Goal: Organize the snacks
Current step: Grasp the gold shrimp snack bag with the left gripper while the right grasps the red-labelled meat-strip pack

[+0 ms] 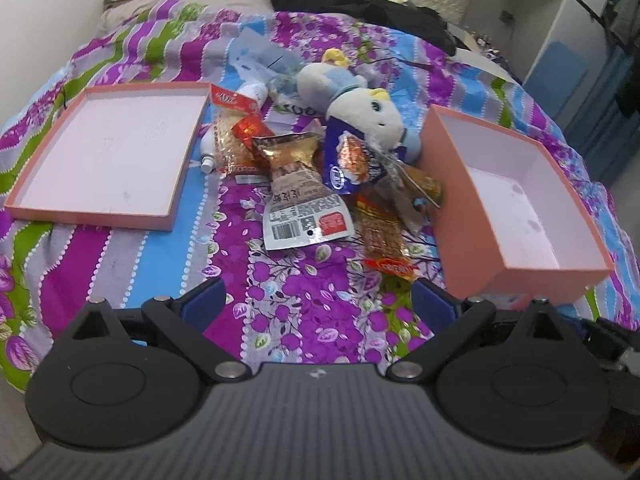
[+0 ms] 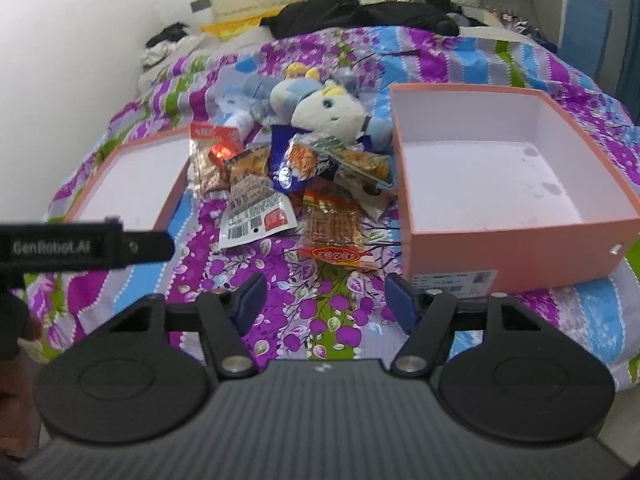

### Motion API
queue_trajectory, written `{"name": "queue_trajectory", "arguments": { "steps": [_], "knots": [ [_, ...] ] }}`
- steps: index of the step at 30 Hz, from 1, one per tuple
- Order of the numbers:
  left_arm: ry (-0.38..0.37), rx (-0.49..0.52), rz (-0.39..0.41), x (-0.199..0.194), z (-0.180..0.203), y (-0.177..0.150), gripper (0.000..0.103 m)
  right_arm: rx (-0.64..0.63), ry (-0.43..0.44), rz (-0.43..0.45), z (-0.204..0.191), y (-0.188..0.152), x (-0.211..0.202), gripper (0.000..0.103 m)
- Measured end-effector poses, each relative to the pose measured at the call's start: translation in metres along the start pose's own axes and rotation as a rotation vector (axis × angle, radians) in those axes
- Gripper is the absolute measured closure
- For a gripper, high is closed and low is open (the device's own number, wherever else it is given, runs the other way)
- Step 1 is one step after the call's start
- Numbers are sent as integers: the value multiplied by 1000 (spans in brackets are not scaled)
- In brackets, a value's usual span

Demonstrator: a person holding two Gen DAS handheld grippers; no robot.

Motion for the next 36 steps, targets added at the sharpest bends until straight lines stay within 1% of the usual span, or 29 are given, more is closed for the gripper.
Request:
{"name": "queue_trajectory", "arguments": {
  "steps": [3,6,9,14,16,19,23,30,32,33,35,36],
  "knots": [
    [0,-24,-12,19,-10,5,3,-35,5,-17,-9,1,18,41],
    [-4,-32,-22,42,-20,10,3,-68,13,-21,-19,5,38,41],
    [-4,-35,-46,66,-31,17,4,-101,2,-5,-25,11,61,42],
    [-1,-29,-62,107,-48,30,4,-135,-29,-9,-28,20,100,42],
    [-10,-23,-67,124,-51,37,4,-152,-69,-34,-25,21,120,42],
    [-21,-22,-71,149,-56,45,4,-139,-71,-56,-22,25,143,42],
    [-36,-36,-79,183,-63,57,4,-147,-103,-70,-18,27,171,42],
    [-65,-76,-123,237,-71,70,4,-145,-110,-156,-20,28,216,42],
    [-68,-82,-135,247,-73,73,4,-140,-130,-177,-19,25,224,40],
    [-74,-86,-136,251,-73,74,4,-142,-150,-179,-18,23,228,37],
    [-83,-98,-145,258,-73,75,4,-153,-167,-178,-18,20,233,35],
    [-86,-98,-148,261,-72,76,4,-154,-178,-177,-18,19,235,30]
  ]
}}
Point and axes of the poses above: each gripper's, at about its wrist camera, not at the fingertips, and x roughly the way its jaws point, z to its right, y to its top, the point moved 8 cm from there along x, roughly the way its jaws point, and after that the axes turned 14 degrees about x, right-handed, at the moved point
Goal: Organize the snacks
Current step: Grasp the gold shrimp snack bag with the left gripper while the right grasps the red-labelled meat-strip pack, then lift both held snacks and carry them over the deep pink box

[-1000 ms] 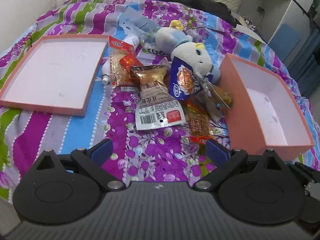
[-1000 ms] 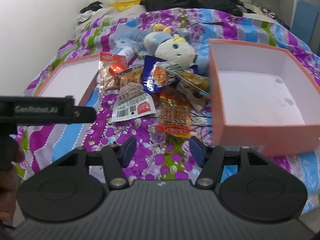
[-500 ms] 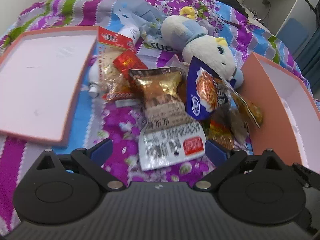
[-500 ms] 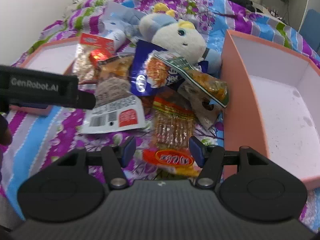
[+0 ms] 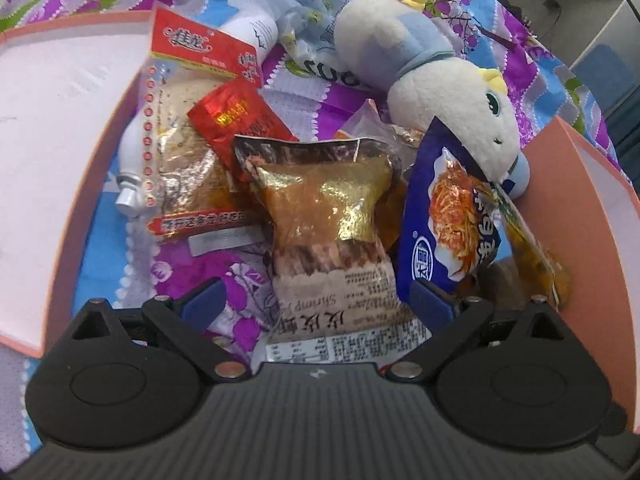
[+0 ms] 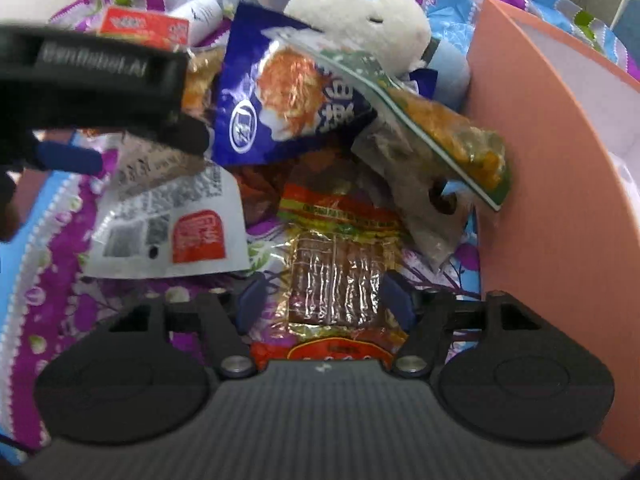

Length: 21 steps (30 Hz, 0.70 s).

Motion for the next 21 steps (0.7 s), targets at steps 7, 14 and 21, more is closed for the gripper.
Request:
{"name": "queue_trajectory", "arguments": {
  "steps": [7,14,21],
  "knots": [
    [-16,-13,-53,16,3,2,10,49,39,-47,10,4,12,18],
    [-27,-4,-70,12,12,0,26,64,68,-65,21,12,11,30],
    [6,29,-43,-14,11,-16,33,54,106,-61,37,16,-3,49]
  ]
}}
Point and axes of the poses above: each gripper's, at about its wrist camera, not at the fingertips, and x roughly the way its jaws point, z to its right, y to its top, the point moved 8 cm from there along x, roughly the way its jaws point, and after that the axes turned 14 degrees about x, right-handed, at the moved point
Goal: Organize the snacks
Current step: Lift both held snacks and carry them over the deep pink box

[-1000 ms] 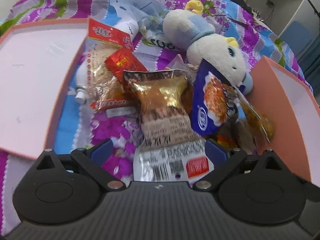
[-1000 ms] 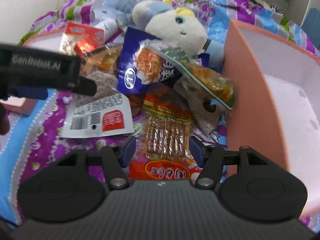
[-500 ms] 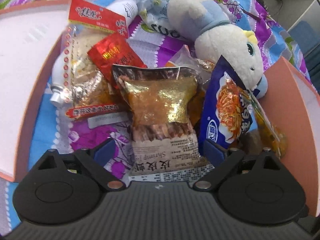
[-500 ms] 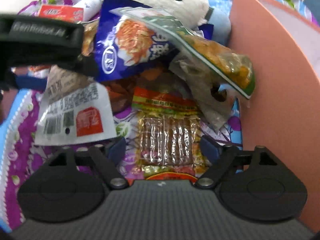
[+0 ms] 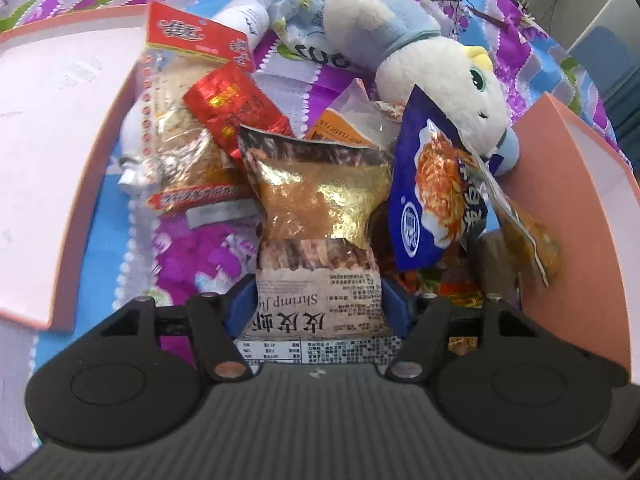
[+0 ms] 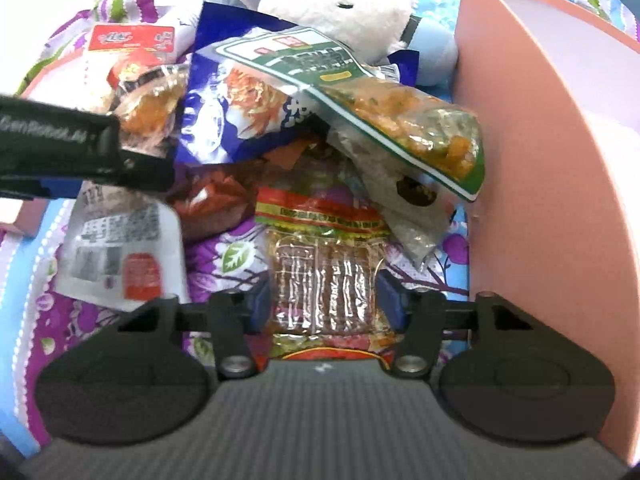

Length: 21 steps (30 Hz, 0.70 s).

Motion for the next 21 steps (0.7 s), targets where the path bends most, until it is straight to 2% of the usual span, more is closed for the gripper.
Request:
{"name": "queue_trajectory", "arguments": {
  "steps": [5,12,21],
  "knots": [
    [-1,20,51,-21,1,-26,33,-42,12,38,0,-14,-12,50],
    [13,55,99,-50,7,-79,34,12,44,134,0,-37,-35,50],
    [31,35,121,-94,9,-128,35,65,75,183,-13,-74,-79,51]
  ]
}}
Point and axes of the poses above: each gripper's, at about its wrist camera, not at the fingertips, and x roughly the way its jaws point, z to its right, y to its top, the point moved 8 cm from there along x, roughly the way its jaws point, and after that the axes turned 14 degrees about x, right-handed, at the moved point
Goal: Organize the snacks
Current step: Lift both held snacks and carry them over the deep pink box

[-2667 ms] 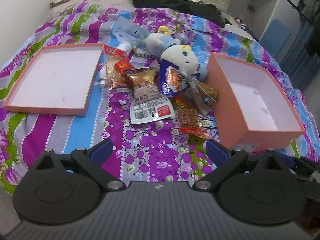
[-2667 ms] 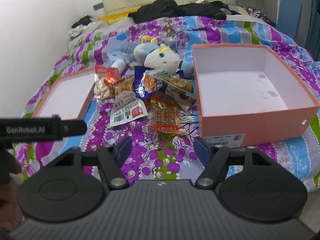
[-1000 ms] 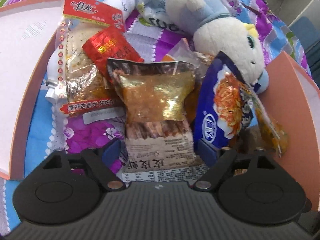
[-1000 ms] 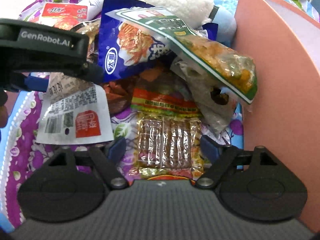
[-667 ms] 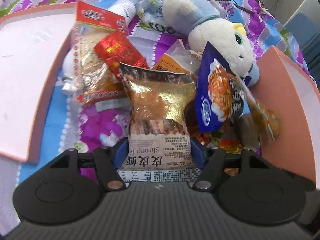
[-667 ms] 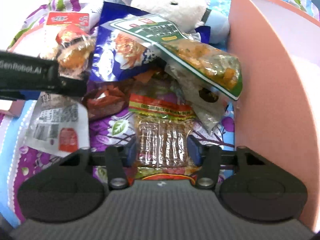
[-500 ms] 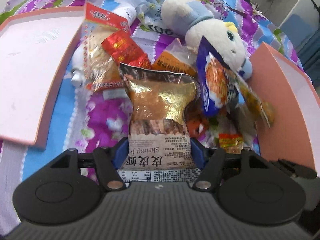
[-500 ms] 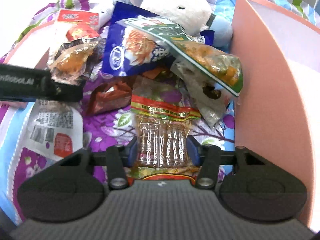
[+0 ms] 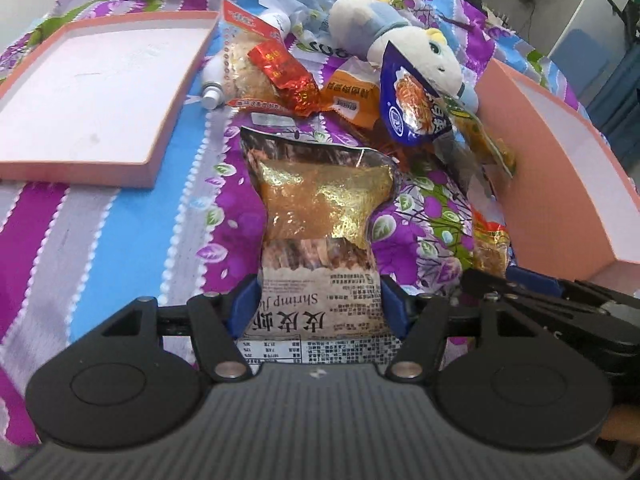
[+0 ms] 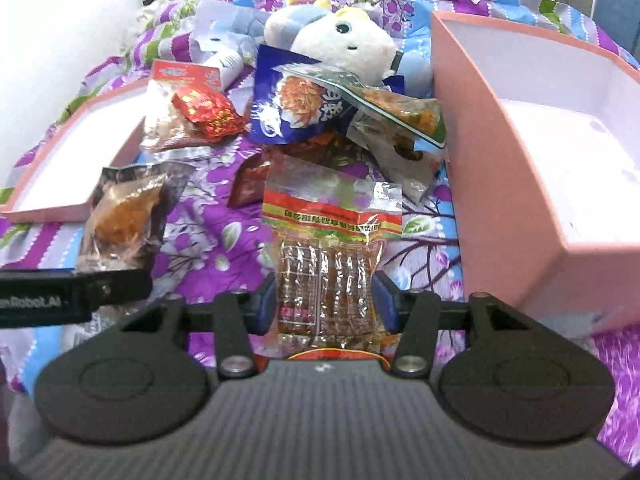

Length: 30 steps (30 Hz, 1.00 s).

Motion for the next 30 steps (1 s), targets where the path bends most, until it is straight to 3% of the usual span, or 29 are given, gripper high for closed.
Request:
{"name": "queue_trajectory", "arguments": {
  "steps": [9,16,30],
  "knots": [
    [-18,7,54,-42,14,2,35,-9,40,103,-8,9,-56,51],
    [-31,54,111,-78,34,26,34,-7,63,218,-8,33,-108,51],
    [-101,167,296,-149,98,122,35,8,36,444,21,107,-189,51]
  ]
}}
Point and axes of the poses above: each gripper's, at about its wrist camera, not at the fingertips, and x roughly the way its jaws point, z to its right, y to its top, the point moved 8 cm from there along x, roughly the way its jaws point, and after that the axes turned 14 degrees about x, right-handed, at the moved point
